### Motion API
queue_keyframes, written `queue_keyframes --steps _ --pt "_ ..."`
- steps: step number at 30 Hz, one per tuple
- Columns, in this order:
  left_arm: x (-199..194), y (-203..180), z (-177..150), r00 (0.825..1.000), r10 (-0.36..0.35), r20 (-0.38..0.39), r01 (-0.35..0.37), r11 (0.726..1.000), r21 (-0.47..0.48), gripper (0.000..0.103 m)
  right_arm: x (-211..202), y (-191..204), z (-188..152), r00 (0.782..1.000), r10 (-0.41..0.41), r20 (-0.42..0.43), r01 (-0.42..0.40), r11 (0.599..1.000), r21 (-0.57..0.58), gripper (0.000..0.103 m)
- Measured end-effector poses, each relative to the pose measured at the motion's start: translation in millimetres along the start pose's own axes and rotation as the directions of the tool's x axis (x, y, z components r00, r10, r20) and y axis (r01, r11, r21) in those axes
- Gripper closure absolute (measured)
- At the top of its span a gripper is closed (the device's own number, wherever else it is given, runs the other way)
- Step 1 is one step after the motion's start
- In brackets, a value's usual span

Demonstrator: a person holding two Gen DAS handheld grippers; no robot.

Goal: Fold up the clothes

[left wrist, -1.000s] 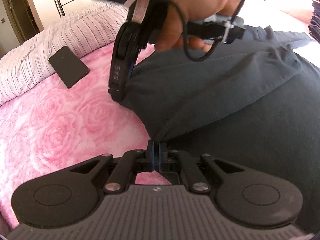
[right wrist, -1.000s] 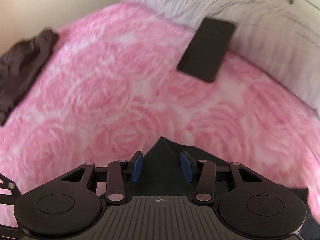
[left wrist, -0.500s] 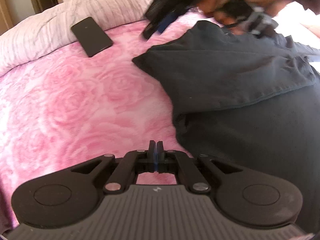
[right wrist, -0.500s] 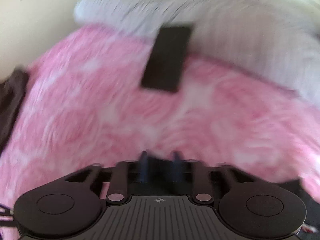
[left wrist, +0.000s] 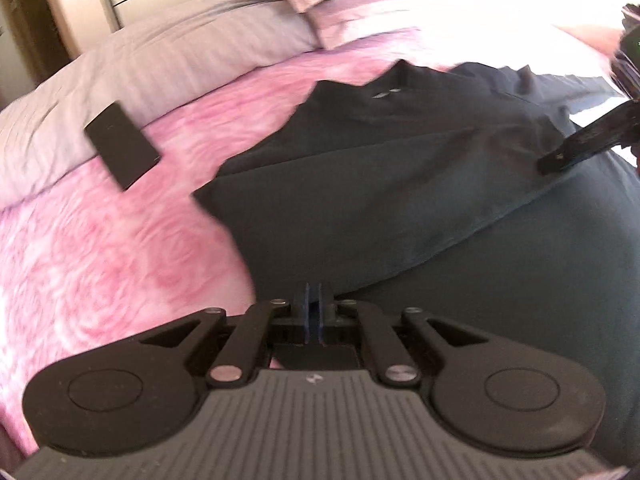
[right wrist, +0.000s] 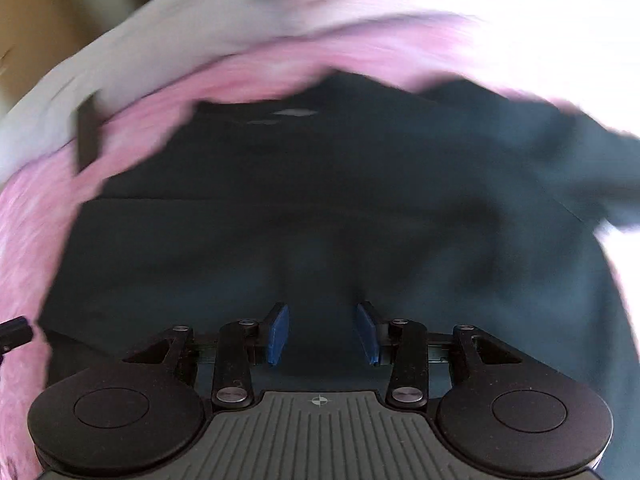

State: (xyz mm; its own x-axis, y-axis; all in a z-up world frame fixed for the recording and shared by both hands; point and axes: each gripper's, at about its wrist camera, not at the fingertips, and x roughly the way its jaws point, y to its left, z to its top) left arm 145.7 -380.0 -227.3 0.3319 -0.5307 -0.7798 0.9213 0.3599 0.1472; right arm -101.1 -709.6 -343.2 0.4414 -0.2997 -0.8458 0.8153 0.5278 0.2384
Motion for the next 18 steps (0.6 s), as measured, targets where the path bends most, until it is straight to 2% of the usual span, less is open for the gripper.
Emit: queue_keyframes --steps 3,7,13,18 --pt "-1 -22 8 1.0 -0.006 -0.009 0.006 0.998 0.057 0.099 -23 -45 -16 1.0 -0.01 0.016 0.008 0.996 0.089 0.061" --pt "-3 -48 20 1.0 -0.012 -0.021 0.014 0.992 0.128 0.095 -43 -77 -22 0.998 -0.06 0.004 0.059 0.99 0.131 0.061" --pt "-13 -71 39 0.998 -0.058 -0.019 0.061 0.975 0.213 0.083 -78 -103 -27 0.995 -0.094 0.027 0.087 0.977 0.197 0.061" --pt "-7 -81 51 0.994 -0.112 -0.01 0.111 0.956 0.272 0.078 -121 -127 -30 0.981 -0.169 0.092 0.132 0.94 0.314 0.061"
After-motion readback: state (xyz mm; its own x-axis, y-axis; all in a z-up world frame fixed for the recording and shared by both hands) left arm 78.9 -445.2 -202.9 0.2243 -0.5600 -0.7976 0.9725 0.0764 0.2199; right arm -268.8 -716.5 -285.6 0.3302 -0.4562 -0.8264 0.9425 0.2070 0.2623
